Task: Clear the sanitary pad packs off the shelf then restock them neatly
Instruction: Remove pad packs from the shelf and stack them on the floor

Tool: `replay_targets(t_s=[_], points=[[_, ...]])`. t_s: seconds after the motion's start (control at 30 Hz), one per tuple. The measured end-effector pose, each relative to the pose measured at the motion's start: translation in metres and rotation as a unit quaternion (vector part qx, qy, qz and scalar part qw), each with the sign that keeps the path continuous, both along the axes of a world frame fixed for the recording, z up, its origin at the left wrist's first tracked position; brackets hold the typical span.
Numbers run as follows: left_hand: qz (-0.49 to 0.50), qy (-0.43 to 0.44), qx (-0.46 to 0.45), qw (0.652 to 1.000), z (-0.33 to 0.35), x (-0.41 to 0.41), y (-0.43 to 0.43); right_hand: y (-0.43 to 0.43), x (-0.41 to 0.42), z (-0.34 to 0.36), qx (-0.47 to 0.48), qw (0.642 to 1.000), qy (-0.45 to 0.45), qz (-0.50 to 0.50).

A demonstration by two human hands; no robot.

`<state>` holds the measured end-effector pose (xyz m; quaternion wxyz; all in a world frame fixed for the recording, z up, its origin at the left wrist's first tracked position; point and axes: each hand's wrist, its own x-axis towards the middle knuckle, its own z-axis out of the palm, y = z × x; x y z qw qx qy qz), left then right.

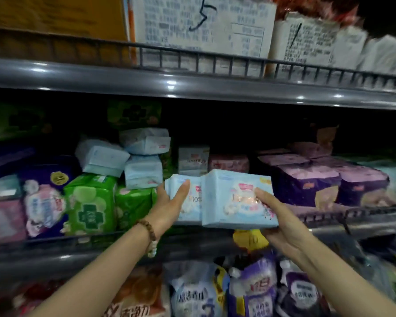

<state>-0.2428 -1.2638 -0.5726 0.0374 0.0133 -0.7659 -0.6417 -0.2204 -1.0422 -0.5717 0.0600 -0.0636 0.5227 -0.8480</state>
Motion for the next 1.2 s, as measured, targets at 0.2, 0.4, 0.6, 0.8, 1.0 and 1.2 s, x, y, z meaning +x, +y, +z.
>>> replay_targets(t_s=[0.2,0.4,0.6,0.8,1.0,1.2], points=[[-0.025,-0.070,0.094,0.993,-0.058,0.049,-0.026,-0.058,0.054,-0.036,-0.022,0.995,-0.081,0.049],[-0.149,-0.134,0.089,0.976,-0.117,0.110,-0.071,-0.102,0.089,-0.102,-0.013,0.985,-0.162,0.054],[-0.132,-0.271,0.030,0.953,-0.190,0.153,-0.111,-0.134,0.125,-0.175,0.006,0.965,-0.246,0.095],[-0.125,-0.422,0.008,0.898,-0.252,0.191,-0.119,-0.153,0.157,-0.252,0.120,0.937,-0.306,0.117],[-0.091,-0.484,0.088,0.866,-0.350,0.212,-0.111,-0.162,0.185,-0.329,0.227,0.901,-0.348,0.125],[-0.078,-0.525,0.170,0.830,-0.414,0.216,-0.097,-0.153,0.183,-0.392,0.275,0.861,-0.400,0.153]])
